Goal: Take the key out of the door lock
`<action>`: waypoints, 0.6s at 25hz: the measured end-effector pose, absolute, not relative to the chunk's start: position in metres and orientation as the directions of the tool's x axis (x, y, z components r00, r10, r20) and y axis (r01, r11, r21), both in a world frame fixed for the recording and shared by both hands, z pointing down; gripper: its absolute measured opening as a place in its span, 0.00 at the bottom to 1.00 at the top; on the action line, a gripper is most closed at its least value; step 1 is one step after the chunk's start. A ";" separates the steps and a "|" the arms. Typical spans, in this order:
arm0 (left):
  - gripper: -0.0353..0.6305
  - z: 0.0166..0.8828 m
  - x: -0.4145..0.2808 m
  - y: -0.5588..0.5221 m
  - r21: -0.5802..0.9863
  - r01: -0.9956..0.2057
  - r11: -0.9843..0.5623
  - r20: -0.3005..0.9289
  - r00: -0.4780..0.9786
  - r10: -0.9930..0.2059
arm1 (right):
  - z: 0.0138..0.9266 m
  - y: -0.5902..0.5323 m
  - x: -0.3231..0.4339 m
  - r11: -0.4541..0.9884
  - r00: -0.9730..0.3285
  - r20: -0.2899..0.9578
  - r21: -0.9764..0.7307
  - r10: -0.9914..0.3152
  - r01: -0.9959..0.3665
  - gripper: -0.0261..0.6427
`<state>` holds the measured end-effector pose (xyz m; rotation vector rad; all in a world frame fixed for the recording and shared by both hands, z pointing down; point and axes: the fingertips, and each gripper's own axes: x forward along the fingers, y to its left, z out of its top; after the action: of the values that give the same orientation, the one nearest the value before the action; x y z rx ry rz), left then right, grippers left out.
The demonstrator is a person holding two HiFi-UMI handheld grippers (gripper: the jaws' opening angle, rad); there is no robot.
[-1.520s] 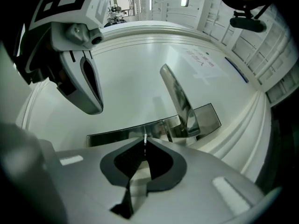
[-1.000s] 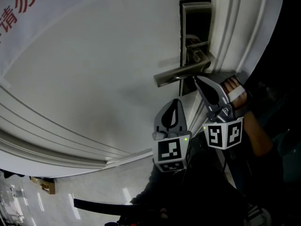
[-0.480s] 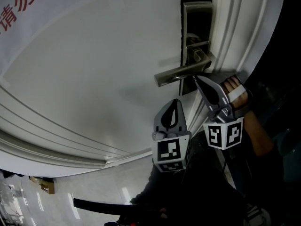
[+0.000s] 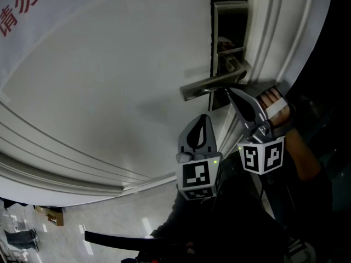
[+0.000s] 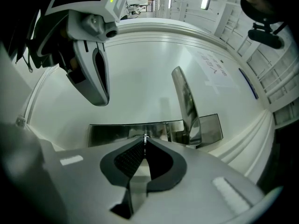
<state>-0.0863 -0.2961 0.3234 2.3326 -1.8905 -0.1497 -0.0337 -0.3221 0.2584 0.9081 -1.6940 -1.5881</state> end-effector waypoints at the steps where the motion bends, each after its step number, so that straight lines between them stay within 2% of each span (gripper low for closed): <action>1: 0.05 0.323 -0.087 -0.296 0.160 -0.966 -0.203 0.006 0.207 -0.978 | 0.258 -0.322 -0.034 0.027 -0.558 -0.009 0.998 -0.830 -0.055 0.06; 6: 0.05 0.323 -0.086 -0.298 0.163 -0.963 -0.213 -0.007 0.215 -0.977 | 0.259 -0.322 -0.034 -0.001 -0.555 -0.015 1.000 -0.832 -0.026 0.06; 15: 0.05 0.320 -0.084 -0.296 0.165 -0.963 -0.215 -0.008 0.217 -0.976 | 0.258 -0.322 -0.033 0.037 -0.551 0.004 0.998 -0.835 -0.049 0.06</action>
<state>-0.0844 -0.2964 0.3202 2.3508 -1.8849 -0.1663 -0.0331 -0.3225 0.2583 0.9017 -1.6822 -1.5797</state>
